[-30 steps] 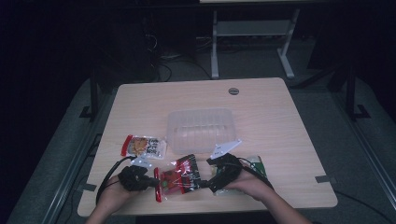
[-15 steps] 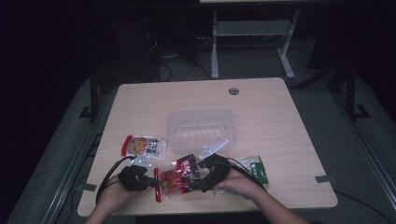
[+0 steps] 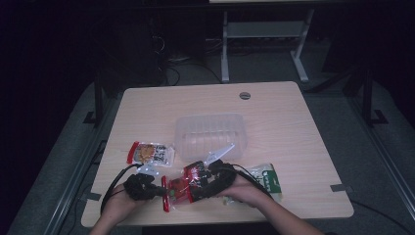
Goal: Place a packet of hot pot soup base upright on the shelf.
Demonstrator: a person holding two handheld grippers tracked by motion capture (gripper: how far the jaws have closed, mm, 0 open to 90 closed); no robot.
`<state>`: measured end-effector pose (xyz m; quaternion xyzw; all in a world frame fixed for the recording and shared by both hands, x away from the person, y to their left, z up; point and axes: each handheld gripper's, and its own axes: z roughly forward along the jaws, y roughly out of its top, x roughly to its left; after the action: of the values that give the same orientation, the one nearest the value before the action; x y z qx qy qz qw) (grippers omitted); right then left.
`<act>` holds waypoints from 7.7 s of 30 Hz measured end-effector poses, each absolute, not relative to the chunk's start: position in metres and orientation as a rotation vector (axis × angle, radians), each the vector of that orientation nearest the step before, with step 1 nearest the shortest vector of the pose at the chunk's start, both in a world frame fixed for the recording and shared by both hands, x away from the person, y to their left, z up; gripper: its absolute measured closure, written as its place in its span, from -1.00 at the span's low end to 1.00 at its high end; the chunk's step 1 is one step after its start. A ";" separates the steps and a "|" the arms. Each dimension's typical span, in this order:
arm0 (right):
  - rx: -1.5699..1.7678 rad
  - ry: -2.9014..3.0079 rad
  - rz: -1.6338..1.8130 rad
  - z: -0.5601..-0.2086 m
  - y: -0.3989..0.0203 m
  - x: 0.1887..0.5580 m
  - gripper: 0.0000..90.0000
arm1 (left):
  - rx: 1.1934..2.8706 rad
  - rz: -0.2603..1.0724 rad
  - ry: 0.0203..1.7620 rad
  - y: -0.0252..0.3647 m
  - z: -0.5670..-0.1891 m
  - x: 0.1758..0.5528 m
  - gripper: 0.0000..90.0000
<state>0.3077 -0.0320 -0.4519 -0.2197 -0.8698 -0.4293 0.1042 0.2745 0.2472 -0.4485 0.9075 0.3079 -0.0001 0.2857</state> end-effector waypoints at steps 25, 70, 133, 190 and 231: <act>-0.514 -2.548 -1.347 -0.446 -0.027 0.309 0.96 | 2.428 -0.001 0.821 0.246 -0.448 0.275 0.99; -0.528 -2.369 -1.625 -0.397 -0.083 0.308 1.00 | 2.349 0.070 0.792 0.248 -0.440 0.272 0.68; -0.868 -2.511 -1.840 -0.344 -0.182 0.369 0.99 | 2.292 0.158 0.761 0.247 -0.443 0.273 -0.40; -1.010 -2.544 -1.647 -0.391 -0.160 0.388 0.83 | 2.320 0.139 0.755 0.245 -0.446 0.274 -0.40; -1.115 -2.700 -1.473 -0.413 -0.219 0.289 -0.18 | 2.312 0.146 0.747 0.245 -0.445 0.273 -0.38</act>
<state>0.2894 -0.2194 -0.4130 -0.3402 -0.8235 -0.4494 -0.0651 0.2725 0.2452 -0.4447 0.8910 0.2878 0.0563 0.3466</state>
